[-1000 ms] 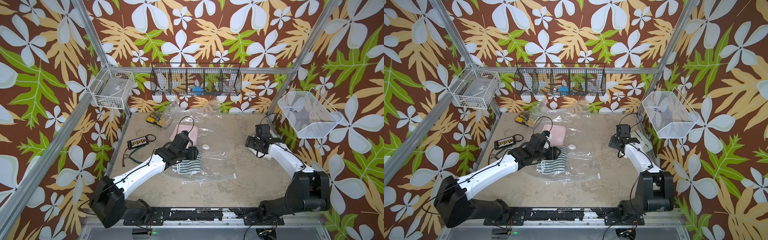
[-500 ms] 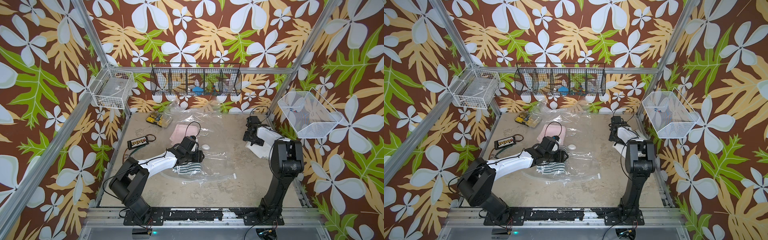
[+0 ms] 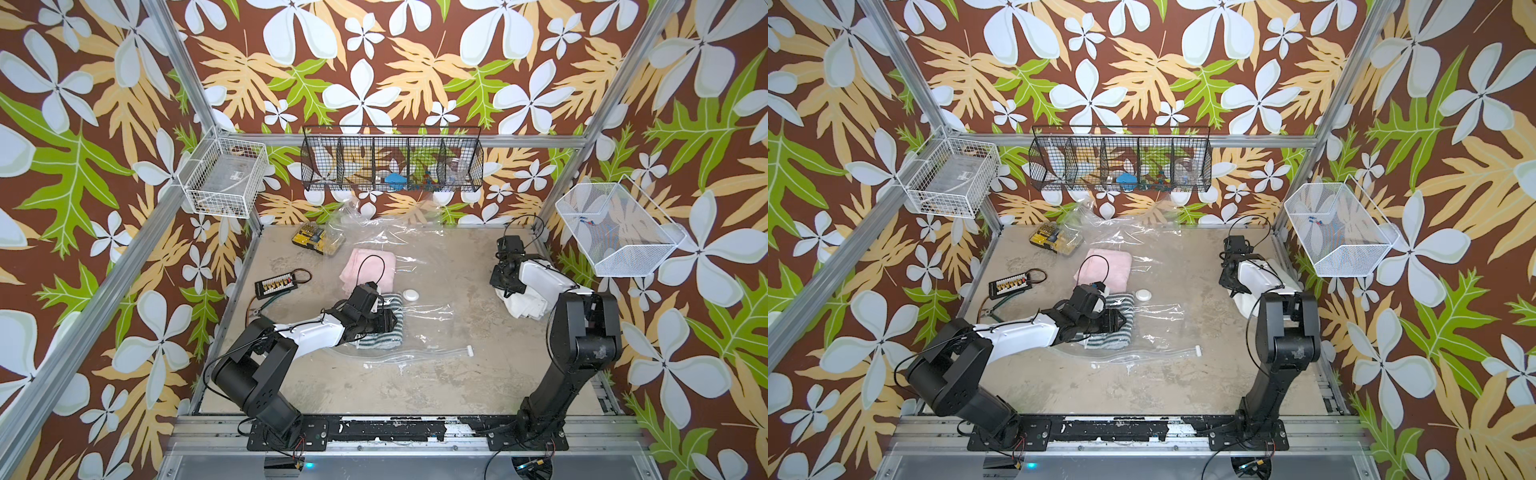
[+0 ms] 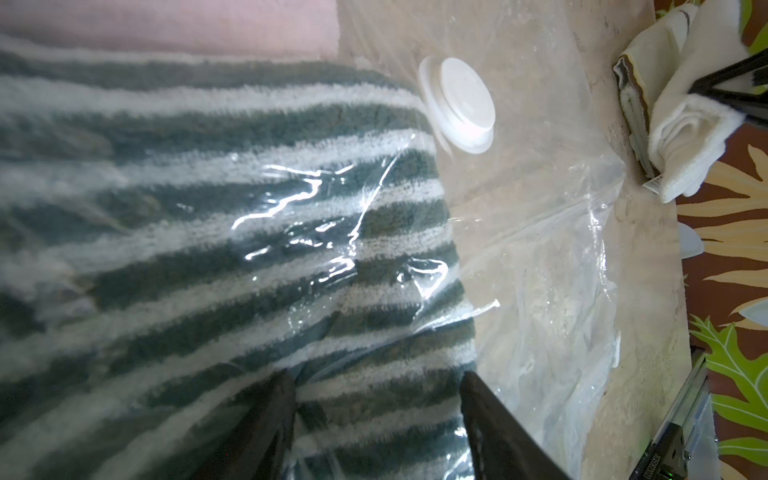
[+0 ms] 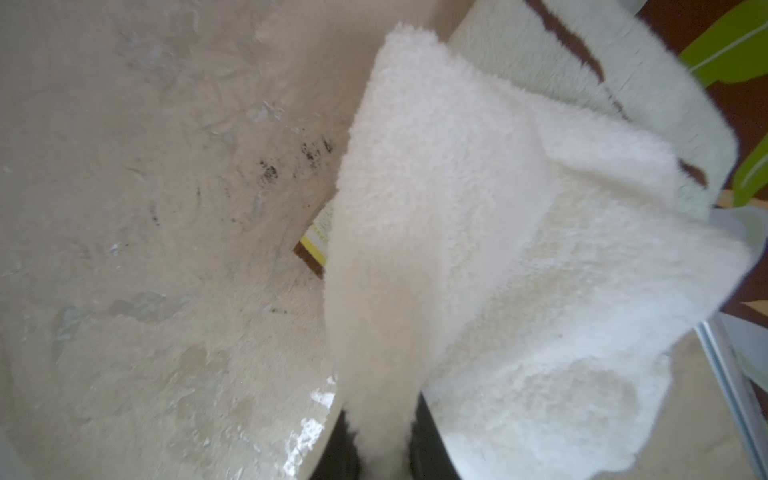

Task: Place the folded towel into the vacuum bag
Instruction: Move the towel in the vacuum bag.

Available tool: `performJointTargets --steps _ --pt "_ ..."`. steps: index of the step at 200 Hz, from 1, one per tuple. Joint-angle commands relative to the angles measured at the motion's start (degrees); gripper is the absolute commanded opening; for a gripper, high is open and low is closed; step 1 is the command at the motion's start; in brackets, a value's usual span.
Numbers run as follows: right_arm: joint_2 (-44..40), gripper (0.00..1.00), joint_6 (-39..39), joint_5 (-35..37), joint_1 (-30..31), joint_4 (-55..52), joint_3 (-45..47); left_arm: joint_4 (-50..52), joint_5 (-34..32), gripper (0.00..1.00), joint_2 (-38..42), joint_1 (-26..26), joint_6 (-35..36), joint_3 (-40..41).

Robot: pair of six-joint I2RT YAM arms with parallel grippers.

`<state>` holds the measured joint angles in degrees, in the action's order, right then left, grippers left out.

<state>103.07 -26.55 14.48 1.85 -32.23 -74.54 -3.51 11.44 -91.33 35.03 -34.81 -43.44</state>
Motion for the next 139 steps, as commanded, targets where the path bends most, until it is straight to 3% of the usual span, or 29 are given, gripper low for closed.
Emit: performJointTargets --steps 1,34,83,114,139 --pt "-3.06 0.13 3.04 -2.00 3.69 -1.37 -0.40 5.17 1.27 0.65 -0.21 -0.03 -1.70 0.98" --pt "-7.56 0.11 4.75 -3.61 12.50 -2.98 1.01 5.44 1.40 0.64 0.19 0.78 -3.31 0.95" --pt "-9.55 0.11 3.73 -12.62 30.07 1.30 7.81 7.88 0.47 0.63 -0.16 1.27 -4.48 -0.49" --pt "-5.48 0.10 2.26 -19.40 32.20 5.47 12.69 12.28 -1.87 0.63 1.97 1.27 -4.02 -3.52" --pt "-6.85 0.12 2.15 -21.97 33.46 6.64 15.13 17.08 -2.99 0.63 5.19 1.20 -2.76 -7.72"
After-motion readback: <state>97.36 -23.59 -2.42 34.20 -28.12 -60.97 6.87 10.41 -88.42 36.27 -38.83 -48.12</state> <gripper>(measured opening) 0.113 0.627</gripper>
